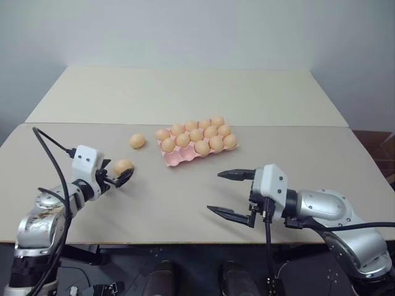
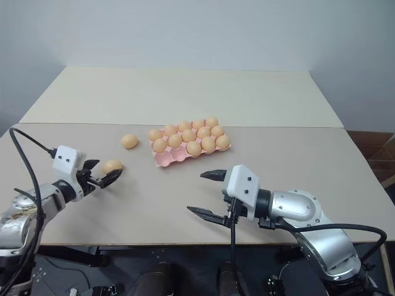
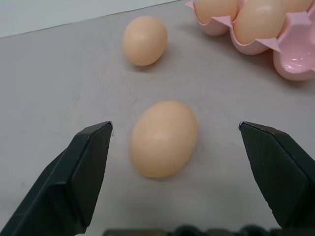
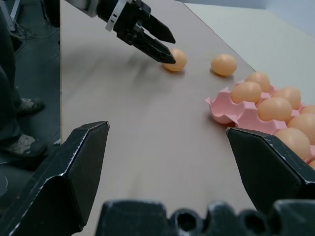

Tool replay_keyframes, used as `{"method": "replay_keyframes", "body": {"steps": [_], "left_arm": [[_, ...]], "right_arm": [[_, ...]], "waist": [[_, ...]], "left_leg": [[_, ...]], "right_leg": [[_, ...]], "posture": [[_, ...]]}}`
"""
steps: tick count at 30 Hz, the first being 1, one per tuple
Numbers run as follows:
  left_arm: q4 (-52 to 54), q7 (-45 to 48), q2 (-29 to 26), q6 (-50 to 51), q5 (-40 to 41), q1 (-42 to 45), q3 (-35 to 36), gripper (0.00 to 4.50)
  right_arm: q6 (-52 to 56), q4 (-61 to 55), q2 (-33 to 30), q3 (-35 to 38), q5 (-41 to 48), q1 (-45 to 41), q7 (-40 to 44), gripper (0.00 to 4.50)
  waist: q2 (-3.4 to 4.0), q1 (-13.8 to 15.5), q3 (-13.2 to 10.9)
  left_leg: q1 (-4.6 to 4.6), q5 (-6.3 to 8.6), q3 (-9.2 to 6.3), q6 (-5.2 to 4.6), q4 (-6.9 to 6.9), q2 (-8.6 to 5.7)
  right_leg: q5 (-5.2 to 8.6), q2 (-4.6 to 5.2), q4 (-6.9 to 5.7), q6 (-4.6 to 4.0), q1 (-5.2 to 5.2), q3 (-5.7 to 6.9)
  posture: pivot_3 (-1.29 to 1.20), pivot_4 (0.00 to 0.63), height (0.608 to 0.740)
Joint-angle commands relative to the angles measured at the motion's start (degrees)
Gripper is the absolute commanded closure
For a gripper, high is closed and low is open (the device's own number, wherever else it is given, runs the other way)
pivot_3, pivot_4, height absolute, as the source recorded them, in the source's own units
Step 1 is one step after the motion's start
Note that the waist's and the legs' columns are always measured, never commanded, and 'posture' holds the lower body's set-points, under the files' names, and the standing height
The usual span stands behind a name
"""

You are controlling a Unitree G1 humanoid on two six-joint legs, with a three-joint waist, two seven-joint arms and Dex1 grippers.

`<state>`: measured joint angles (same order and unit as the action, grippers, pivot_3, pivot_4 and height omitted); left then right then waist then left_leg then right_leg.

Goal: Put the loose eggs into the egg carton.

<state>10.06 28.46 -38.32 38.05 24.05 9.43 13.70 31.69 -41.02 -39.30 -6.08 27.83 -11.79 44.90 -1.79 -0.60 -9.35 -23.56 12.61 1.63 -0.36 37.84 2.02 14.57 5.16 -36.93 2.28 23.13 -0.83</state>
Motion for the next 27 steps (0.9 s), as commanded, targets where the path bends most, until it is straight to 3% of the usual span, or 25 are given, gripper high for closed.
{"method": "replay_keyframes", "body": {"steps": [1,9,12,19,23,27], "left_arm": [[-1.85,-0.35,0.48,-0.09,-0.96,2.29,-0.26,0.02],[-5.56,1.2,0.56,-0.63,-2.02,4.31,-1.77,0.02],[-6.65,1.61,1.0,-1.18,-2.59,5.07,-2.61,0.58],[-6.32,1.62,1.83,-1.3,-3.22,4.85,-2.58,2.64],[0.61,0.37,2.71,-0.22,-0.96,1.26,1.08,2.83],[14.22,0.9,4.63,2.02,5.4,-3.02,3.52,2.83]], "right_arm": [[-0.36,-0.22,-0.72,-0.1,-0.25,-1.33,0.67,0.0],[-0.6,-0.26,-1.01,-0.95,-1.31,-1.81,0.71,0.0],[-0.75,-0.17,-0.83,-1.04,-1.59,-1.92,0.65,0.0],[-1.63,0.28,-1.1,-1.24,-3.15,-1.48,1.1,0.0],[-1.5,-0.41,-1.07,-0.64,-3.06,-0.62,0.79,0.0],[-1.46,-1.07,-1.6,1.27,-2.66,0.88,0.34,0.0]], "waist": [[0.0,0.01,0.0],[-0.01,-0.01,0.0],[-0.01,0.0,0.0],[-0.01,0.0,0.0],[-0.01,-0.14,0.0],[-0.02,0.02,-0.01]], "left_leg": [[0.0,0.0,0.0,0.0,0.0,-0.01],[0.0,0.0,0.01,0.0,0.0,-0.02],[0.01,0.0,0.01,0.0,0.01,-0.02],[0.0,0.0,0.02,0.0,0.01,-0.03],[0.01,0.0,-0.03,0.0,0.01,-0.02],[-0.04,0.0,-0.12,0.0,0.01,0.0]], "right_leg": [[0.0,0.01,-0.01,0.0,0.0,0.0],[0.0,0.01,-0.04,0.01,0.01,0.01],[-0.01,0.02,-0.05,0.01,0.0,0.01],[-0.01,0.01,-0.06,0.02,0.01,0.01],[-0.01,0.02,-0.06,0.02,0.01,-0.02],[-0.01,0.05,-0.07,0.02,0.04,-0.02]], "posture": [[0.0,0.15,0.74],[0.0,0.15,0.74],[0.0,0.15,0.74],[0.0,0.15,0.74],[0.0,0.15,0.74],[0.0,0.15,0.74]]}}
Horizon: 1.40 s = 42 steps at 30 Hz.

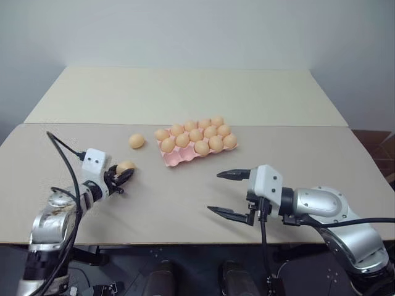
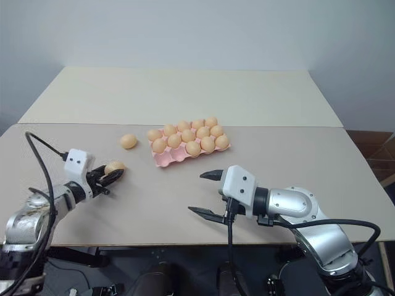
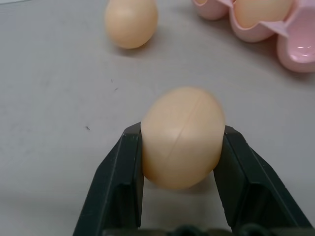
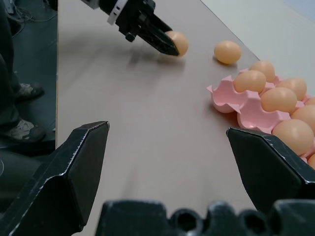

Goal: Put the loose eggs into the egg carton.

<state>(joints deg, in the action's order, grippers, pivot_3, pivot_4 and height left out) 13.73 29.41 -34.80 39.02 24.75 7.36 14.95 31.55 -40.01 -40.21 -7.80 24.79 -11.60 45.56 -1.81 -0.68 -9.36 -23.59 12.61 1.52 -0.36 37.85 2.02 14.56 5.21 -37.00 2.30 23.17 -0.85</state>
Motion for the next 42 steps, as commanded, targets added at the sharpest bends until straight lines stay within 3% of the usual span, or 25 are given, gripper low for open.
{"method": "replay_keyframes", "body": {"steps": [1,7,15,29,42], "left_arm": [[13.14,-1.2,2.29,1.25,4.99,-0.58,0.97,2.83],[12.59,-6.11,9.06,0.21,1.12,7.06,-9.05,2.83],[-1.26,-10.05,14.75,-7.3,-9.22,15.62,-17.28,2.83],[-15.81,-5.81,19.43,-14.74,-14.9,23.75,-22.13,2.83],[-18.57,-4.42,21.32,-16.89,-15.83,25.13,-21.25,2.83]], "right_arm": [[-1.11,-2.25,-0.57,3.61,0.51,0.87,-0.83,0.0],[2.4,-3.22,1.32,5.21,1.95,0.24,-5.17,0.0],[3.55,-4.36,1.15,5.03,1.4,0.34,-7.48,0.0],[5.25,-5.83,1.09,4.4,1.41,0.36,-9.37,0.0],[4.67,-6.06,1.09,4.0,0.87,0.75,-9.64,0.0]], "waist": [[0.0,0.34,0.0],[-0.02,1.42,0.01],[-0.02,1.13,0.01],[-0.03,1.2,0.01],[-0.03,1.24,0.0]], "left_leg": [[0.03,0.0,-0.05,0.0,0.0,-0.02],[0.24,-0.04,0.14,-0.01,0.07,-0.1],[-0.03,-0.05,0.13,-0.02,0.06,-0.09],[-0.11,-0.05,0.11,-0.03,0.1,-0.14],[-0.13,-0.05,0.1,-0.03,0.12,-0.15]], "right_leg": [[0.0,0.04,-0.01,0.0,-0.04,-0.01],[-0.07,0.01,0.04,0.08,-0.34,0.04],[-0.07,-0.08,0.06,0.09,-0.07,-0.01],[-0.1,-0.06,0.08,0.14,-0.06,0.03],[-0.1,-0.05,0.07,0.15,-0.06,0.05]], "posture": [[0.0,0.15,0.74],[0.0,0.15,0.74],[0.0,0.15,0.74],[0.0,0.15,0.74],[0.0,0.15,0.74]]}}
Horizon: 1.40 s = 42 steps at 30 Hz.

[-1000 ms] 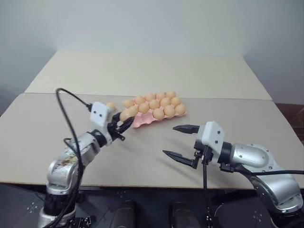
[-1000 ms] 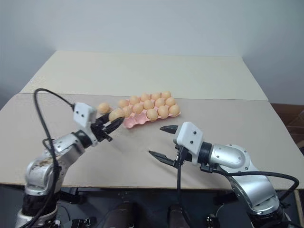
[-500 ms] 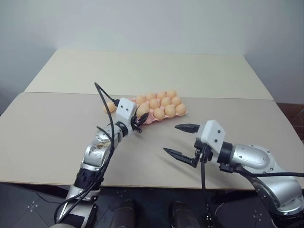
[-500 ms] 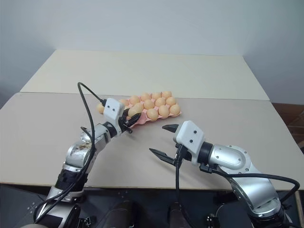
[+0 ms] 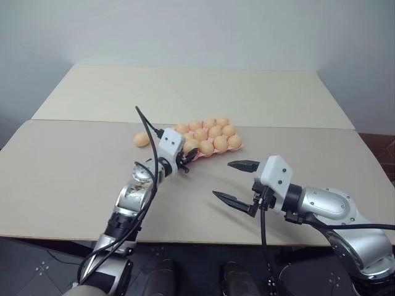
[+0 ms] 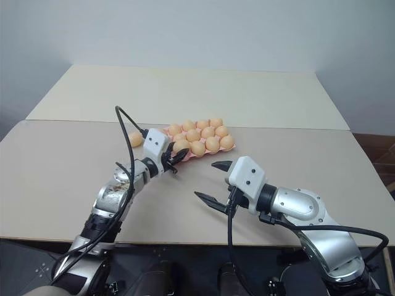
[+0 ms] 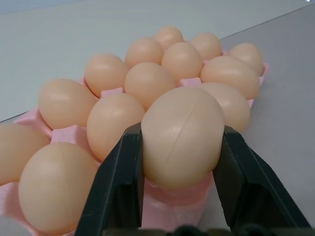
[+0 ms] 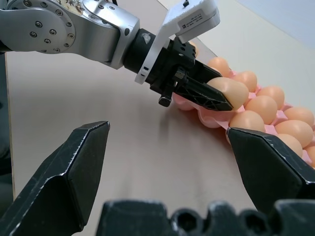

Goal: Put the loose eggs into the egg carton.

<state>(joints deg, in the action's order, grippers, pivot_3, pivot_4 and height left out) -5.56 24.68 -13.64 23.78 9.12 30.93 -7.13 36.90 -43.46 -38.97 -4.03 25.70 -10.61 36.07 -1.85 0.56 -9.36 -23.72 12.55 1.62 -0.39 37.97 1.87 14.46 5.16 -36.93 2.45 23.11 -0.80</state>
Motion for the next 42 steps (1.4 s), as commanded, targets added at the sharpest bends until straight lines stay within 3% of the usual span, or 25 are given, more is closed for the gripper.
{"method": "replay_keyframes", "body": {"steps": [1,9,18,23,28,32,34,36,42], "left_arm": [[0.66,0.17,0.24,-1.61,-0.18,1.6,1.01,2.83],[0.95,1.57,0.56,-1.85,0.88,1.46,1.92,0.35],[8.8,0.56,0.02,-2.93,1.69,-1.79,5.19,0.35],[26.27,-0.7,-1.15,0.52,7.72,-13.29,12.53,0.35],[37.24,-4.18,-3.01,5.2,9.99,-25.19,18.3,0.35],[40.88,-4.89,-4.04,6.61,10.71,-33.83,20.69,0.35],[41.69,-4.24,-4.59,4.86,9.98,-36.72,20.52,0.0],[42.33,-3.86,-4.21,3.05,9.89,-39.47,20.33,0.0],[40.85,-9.12,-1.13,-1.07,5.69,-41.89,19.03,0.0]], "right_arm": [[-0.74,-2.62,-0.17,0.24,-0.1,-0.16,-0.09,0.0],[-0.94,-2.39,-0.25,0.25,-0.3,-0.15,0.24,0.0],[-0.93,-2.55,-0.28,0.3,-0.2,-0.38,0.47,0.0],[-1.43,-3.14,-0.34,1.2,0.27,0.65,0.7,0.0],[-3.31,-3.25,-0.37,1.67,-0.04,2.12,1.67,0.0],[-4.56,-2.66,0.08,1.64,0.02,3.44,2.08,0.0],[-4.74,-2.25,1.2,1.87,0.14,4.09,1.07,0.0],[-4.15,-2.11,2.79,2.11,0.35,4.6,-0.61,0.0],[-3.38,-2.57,5.08,0.31,-1.08,5.6,-3.67,0.0]], "waist": [[0.0,0.0,0.0],[0.0,-0.01,0.0],[0.0,-0.09,0.0],[0.01,-0.56,0.0],[0.0,-0.56,0.0],[0.01,-0.56,0.0],[0.0,-0.42,0.0],[0.0,-0.28,0.0],[0.0,-0.02,0.0]], "left_leg": [[0.0,0.0,0.0,0.0,0.0,0.0],[0.0,0.0,0.0,0.0,0.0,0.0],[0.0,0.0,-0.01,0.0,0.0,0.01],[0.0,0.0,-0.07,0.0,0.0,0.05],[0.17,0.0,-0.18,0.0,0.0,0.07],[0.44,0.0,-0.04,0.0,0.0,0.07],[0.43,0.01,-0.04,0.01,0.0,0.08],[0.41,0.01,-0.04,0.01,0.0,0.08],[0.41,0.01,-0.03,0.01,0.0,0.09]], "right_leg": [[0.0,0.0,0.0,0.0,0.0,0.0],[0.0,0.0,0.0,0.0,0.0,0.0],[0.0,0.0,0.0,0.0,0.0,-0.01],[0.0,0.0,-0.03,0.0,0.01,-0.02],[-0.01,0.02,-0.08,-0.01,-0.09,-0.03],[0.01,0.02,0.01,-0.01,-0.38,0.0],[0.01,0.02,0.07,-0.02,-0.39,0.03],[0.01,0.02,0.07,-0.03,-0.38,0.05],[0.01,0.03,0.1,-0.04,-0.38,0.02]], "posture": [[0.0,0.15,0.74],[0.0,0.15,0.74],[0.0,0.15,0.74],[0.0,0.15,0.74],[0.0,0.15,0.74],[0.0,0.15,0.74],[0.0,0.15,0.74],[0.0,0.15,0.74],[0.0,0.15,0.74]]}}
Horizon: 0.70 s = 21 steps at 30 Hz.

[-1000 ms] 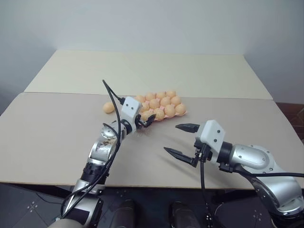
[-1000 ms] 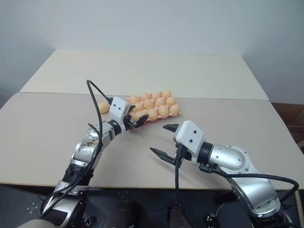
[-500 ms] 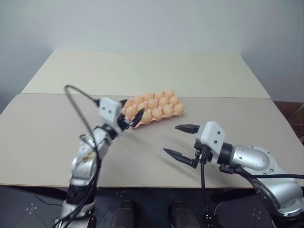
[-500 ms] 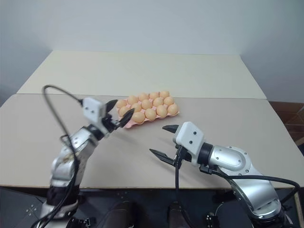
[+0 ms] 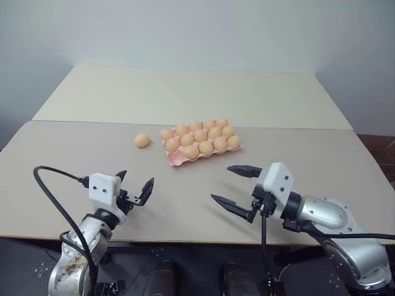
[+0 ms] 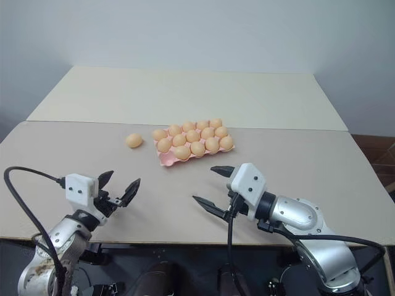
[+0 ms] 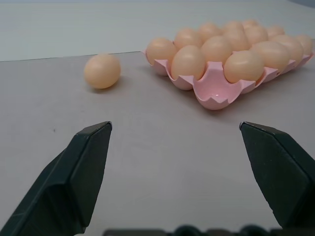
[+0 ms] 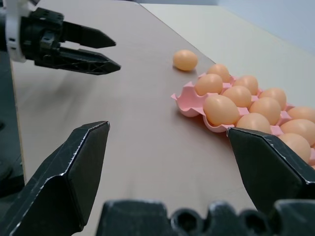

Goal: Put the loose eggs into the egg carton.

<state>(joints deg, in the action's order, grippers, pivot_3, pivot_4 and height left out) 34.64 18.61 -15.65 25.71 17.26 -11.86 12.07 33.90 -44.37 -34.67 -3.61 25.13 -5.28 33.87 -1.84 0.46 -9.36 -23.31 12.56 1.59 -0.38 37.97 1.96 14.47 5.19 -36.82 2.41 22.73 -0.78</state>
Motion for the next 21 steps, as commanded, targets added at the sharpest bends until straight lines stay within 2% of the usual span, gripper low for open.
{"method": "replay_keyframes", "body": {"steps": [1,5,8,12,15,21], "left_arm": [[-0.07,-4.12,1.38,-3.63,-3.17,1.41,-0.04,0.0],[-3.85,-5.92,0.76,-2.23,-2.57,6.19,2.54,0.0],[-8.27,-5.76,-2.56,0.41,-3.18,10.58,3.52,0.0],[-15.73,-3.09,-6.96,2.53,-0.54,17.85,5.24,0.0],[-24.1,-0.28,-10.1,3.75,0.61,24.36,5.49,0.0],[-42.46,5.89,-13.62,-1.37,-1.45,36.77,1.98,0.0]], "right_arm": [[-0.31,-1.82,1.09,-0.39,-0.61,0.29,-1.87,0.0],[0.63,-2.15,3.53,-2.26,-2.32,-1.58,-5.5,0.0],[4.03,-2.03,7.62,-4.68,-4.93,-4.88,-11.7,0.0],[7.37,-2.95,10.34,-7.31,-5.7,-7.19,-14.46,0.0],[9.08,-2.7,11.92,-9.1,-6.51,-9.46,-16.11,0.0],[11.39,-1.38,13.69,-11.27,-7.91,-13.62,-17.07,0.0]], "waist": [[0.0,0.14,0.0],[0.0,0.15,0.0],[0.01,-0.07,0.0],[0.0,-0.08,0.0],[0.0,-0.02,0.0],[0.0,-0.1,0.01]], "left_leg": [[0.0,0.0,0.0,0.0,0.0,0.0],[0.0,0.0,0.0,0.0,0.0,0.0],[0.0,0.0,-0.01,0.0,0.0,0.01],[-0.09,0.0,-0.01,0.0,-0.01,0.0],[-0.31,0.0,-0.02,0.0,-0.01,-0.03],[-0.29,-0.01,0.0,0.0,-0.01,-0.04]], "right_leg": [[0.0,0.0,0.0,0.0,0.01,0.01],[0.0,-0.02,0.0,-0.01,0.0,0.01],[0.0,-0.05,-0.04,-0.01,0.04,0.0],[0.0,-0.07,-0.09,-0.01,0.17,0.0],[-0.01,-0.04,-0.1,0.0,0.36,0.0],[-0.01,-0.05,-0.17,0.0,0.38,0.02]], "posture": [[0.0,0.15,0.74],[0.0,0.15,0.74],[0.0,0.15,0.74],[0.0,0.15,0.74],[0.0,0.15,0.74],[0.0,0.15,0.74]]}}
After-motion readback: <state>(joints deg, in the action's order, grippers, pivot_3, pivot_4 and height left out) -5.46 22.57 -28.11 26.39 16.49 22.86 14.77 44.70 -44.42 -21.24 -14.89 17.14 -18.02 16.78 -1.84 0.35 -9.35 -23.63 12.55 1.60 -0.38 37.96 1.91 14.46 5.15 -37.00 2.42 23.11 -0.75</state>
